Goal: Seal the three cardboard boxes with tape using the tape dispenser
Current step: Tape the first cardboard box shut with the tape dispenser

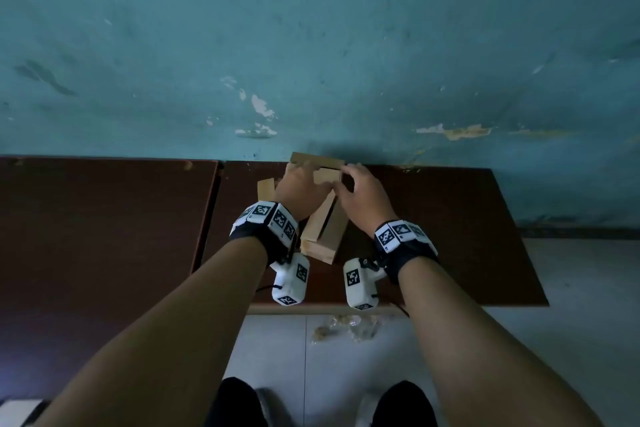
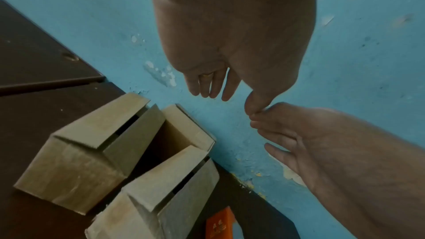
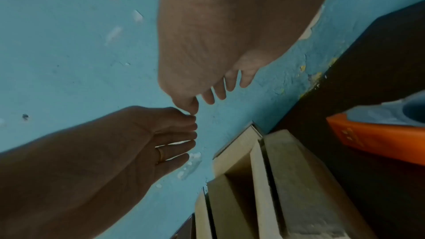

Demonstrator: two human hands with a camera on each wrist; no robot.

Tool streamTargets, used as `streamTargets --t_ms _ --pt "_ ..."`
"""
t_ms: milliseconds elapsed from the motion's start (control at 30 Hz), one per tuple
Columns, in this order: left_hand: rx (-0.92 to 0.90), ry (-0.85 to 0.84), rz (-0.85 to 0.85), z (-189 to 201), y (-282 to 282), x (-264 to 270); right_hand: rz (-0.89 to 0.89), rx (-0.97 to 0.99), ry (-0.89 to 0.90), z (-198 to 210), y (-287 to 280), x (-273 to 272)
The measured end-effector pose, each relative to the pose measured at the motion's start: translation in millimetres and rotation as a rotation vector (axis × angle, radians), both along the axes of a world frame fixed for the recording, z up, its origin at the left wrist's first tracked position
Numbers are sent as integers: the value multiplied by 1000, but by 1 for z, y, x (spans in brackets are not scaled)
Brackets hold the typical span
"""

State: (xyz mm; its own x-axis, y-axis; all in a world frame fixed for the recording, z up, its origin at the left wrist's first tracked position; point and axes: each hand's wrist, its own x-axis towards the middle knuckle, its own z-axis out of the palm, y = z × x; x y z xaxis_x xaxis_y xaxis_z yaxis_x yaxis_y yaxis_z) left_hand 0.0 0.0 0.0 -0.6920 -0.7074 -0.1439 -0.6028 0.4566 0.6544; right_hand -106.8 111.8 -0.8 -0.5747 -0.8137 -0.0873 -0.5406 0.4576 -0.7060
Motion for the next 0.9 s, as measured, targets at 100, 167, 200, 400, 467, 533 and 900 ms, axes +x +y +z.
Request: streamTargets --t_ms 100,167,200,400,467,533,900 --pt "4 24 -2 -29 2 -2 -28 -14 -8 -27 -1 -1" --pt "-5 44 -22 -47 3 -2 -31 -2 -10 -46 -1 -1" --pt "-11 59 -24 -56 5 -2 -34 -6 -3 -55 -1 -1" --pt "-45 107 -24 -105 4 -4 -29 -57 22 -102 -3 -3" --pt "-65 134 -34 -117 4 -3 -27 -81 24 -116 -5 -5" --pt "-93 152 -50 -128 3 -2 -24 -107 39 -130 -7 -5" --pt "-209 154 -104 -159 2 -10 -17 -237 155 -176 -11 -14"
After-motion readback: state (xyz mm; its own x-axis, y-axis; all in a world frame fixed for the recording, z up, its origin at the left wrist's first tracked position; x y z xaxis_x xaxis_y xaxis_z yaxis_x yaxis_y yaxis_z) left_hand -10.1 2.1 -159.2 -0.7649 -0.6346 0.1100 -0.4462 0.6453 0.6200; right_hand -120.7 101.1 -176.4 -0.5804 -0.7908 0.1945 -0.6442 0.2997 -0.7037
